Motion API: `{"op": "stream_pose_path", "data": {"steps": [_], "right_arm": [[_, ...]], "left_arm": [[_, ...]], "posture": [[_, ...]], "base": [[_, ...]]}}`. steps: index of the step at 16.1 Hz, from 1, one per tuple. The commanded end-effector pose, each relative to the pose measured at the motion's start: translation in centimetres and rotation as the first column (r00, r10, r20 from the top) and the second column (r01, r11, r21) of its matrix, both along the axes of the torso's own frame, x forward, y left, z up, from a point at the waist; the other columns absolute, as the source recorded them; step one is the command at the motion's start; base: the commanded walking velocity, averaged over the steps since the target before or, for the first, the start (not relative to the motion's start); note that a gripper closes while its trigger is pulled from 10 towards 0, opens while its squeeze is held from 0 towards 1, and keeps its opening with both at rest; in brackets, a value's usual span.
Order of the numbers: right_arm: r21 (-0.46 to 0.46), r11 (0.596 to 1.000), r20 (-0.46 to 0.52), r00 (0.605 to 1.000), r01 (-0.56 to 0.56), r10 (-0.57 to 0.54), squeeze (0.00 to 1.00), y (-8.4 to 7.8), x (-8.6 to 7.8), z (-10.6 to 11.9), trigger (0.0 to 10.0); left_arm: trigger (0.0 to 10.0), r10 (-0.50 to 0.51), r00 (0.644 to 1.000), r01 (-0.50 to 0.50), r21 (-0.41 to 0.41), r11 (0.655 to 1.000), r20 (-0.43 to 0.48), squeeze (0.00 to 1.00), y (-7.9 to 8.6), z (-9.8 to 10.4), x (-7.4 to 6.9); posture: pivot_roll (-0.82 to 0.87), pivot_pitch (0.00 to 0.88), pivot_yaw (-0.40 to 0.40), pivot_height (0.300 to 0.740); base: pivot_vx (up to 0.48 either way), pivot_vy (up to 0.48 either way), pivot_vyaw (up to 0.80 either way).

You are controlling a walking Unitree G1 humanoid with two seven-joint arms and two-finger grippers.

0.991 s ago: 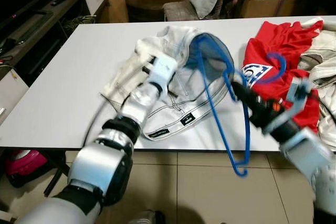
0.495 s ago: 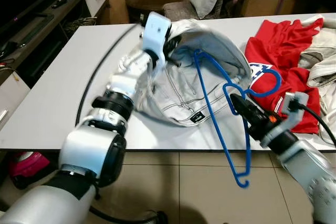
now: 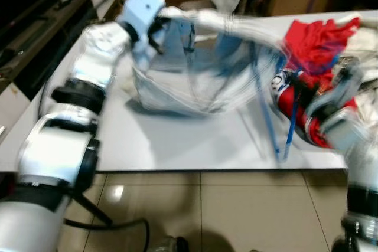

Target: Hang hanger

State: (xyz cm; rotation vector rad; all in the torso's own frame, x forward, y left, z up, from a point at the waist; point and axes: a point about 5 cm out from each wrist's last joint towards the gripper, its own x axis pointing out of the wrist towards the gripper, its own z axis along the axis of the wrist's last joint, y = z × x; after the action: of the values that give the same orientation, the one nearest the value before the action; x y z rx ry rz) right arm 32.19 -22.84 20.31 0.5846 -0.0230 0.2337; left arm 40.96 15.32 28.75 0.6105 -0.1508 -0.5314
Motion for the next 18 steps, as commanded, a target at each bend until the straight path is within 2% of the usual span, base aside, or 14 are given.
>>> {"op": "stream_pose_path", "data": {"steps": [1,2,3,4,5,6,9,10,11,12,14,15,17,18], "right_arm": [[0.056,0.998,0.067,0.997,0.036,-0.040,0.00,-1.2,0.3,1.4,10.0],[0.076,0.997,0.058,0.998,0.017,-0.021,0.00,-0.9,0.9,1.4,10.0],[0.076,0.997,0.006,1.000,-0.007,0.007,0.00,0.0,1.4,0.2,10.0],[0.084,0.996,-0.037,0.999,-0.033,0.036,0.00,1.1,1.5,-0.9,10.0],[0.108,0.993,-0.067,0.996,-0.054,0.061,0.00,2.0,1.7,-1.7,10.0],[0.175,0.983,-0.106,0.992,-0.053,0.072,0.00,3.0,1.9,-2.5,10.0],[0.320,0.947,-0.137,0.987,-0.035,0.083,0.00,4.1,2.1,-3.2,10.0],[0.384,0.923,-0.148,0.988,0.022,0.038,0.00,3.8,2.4,-3.4,10.0],[0.385,0.920,-0.158,0.987,0.072,-0.012,0.00,3.6,2.7,-3.6,10.0],[0.372,0.924,-0.159,0.987,0.088,-0.030,0.00,3.5,2.9,-3.6,10.0],[0.395,0.899,-0.140,0.980,0.188,-0.144,0.00,4.3,3.9,-3.6,10.0],[0.419,0.884,-0.158,0.975,0.207,-0.153,0.00,6.4,4.5,-4.0,10.0],[0.388,0.902,-0.175,0.976,0.187,-0.127,0.00,8.7,5.0,-4.4,10.0],[0.356,0.917,-0.194,0.974,0.179,-0.115,0.00,10.8,5.5,-4.5,10.0]], "left_arm": [[0.0,-0.015,1.000,0.015,0.075,0.997,0.002,0.00,1.0,1.0,-0.5],[0.0,-0.104,0.990,0.111,0.069,0.991,-0.101,0.00,0.1,0.2,-1.3],[0.0,-0.198,0.960,0.204,0.008,0.979,-0.197,0.00,-1.6,-1.2,-2.4],[0.0,-0.246,0.938,0.242,-0.048,0.969,-0.243,0.00,-3.0,-2.4,-3.0],[0.0,-0.260,0.929,0.255,-0.055,0.965,-0.264,0.00,-3.9,-3.5,-3.4],[0.0,-0.268,0.924,0.270,-0.031,0.962,-0.272,0.00,-5.0,-5.0,-3.8],[0.0,-0.289,0.911,0.302,-0.002,0.953,-0.295,0.00,-6.7,-6.4,-5.0],[0.0,-0.332,0.886,0.332,-0.057,0.942,-0.323,0.00,-7.5,-6.1,-5.7],[0.0,-0.383,0.855,0.359,-0.134,0.924,-0.349,0.00,-8.0,-5.7,-6.1],[0.0,-0.401,0.844,0.367,-0.163,0.916,-0.356,0.00,-8.2,-5.5,-6.3],[0.0,-0.483,0.779,0.350,-0.360,0.865,-0.401,0.00,-9.2,-4.7,-6.7],[0.0,-0.529,0.738,0.297,-0.502,0.812,-0.419,0.00,-10.1,-4.1,-7.0],[0.0,-0.571,0.702,0.263,-0.589,0.764,-0.426,0.00,-11.0,-3.4,-7.2],[0.0,-0.598,0.676,0.240,-0.639,0.731,-0.430,0.00,-11.8,-2.6,-7.4]], "posture": [[-0.13,0.000,0.122,0.740],[-0.12,0.000,0.112,0.740],[-0.11,0.000,0.107,0.740],[-0.10,0.000,0.104,0.740],[-0.11,0.000,0.107,0.740],[-0.11,0.000,0.114,0.740],[-0.11,0.000,0.127,0.740],[-0.11,0.000,0.138,0.740],[-0.11,0.000,0.140,0.740],[-0.11,0.000,0.144,0.740],[-0.11,0.000,0.155,0.740],[-0.10,0.000,0.156,0.740],[-0.08,0.000,0.157,0.740],[-0.08,0.000,0.156,0.740]], "base": [[0.000,0.000,0.00],[0.000,0.000,0.00],[0.000,0.000,0.00],[0.000,0.000,0.00],[0.000,0.000,0.00],[0.000,0.000,0.00],[0.000,0.000,0.00],[0.000,0.000,0.00],[0.000,0.000,0.00],[0.000,0.000,0.00],[0.000,0.000,0.00],[0.000,0.000,0.00],[0.000,0.000,0.00],[0.000,0.000,0.00]]}}
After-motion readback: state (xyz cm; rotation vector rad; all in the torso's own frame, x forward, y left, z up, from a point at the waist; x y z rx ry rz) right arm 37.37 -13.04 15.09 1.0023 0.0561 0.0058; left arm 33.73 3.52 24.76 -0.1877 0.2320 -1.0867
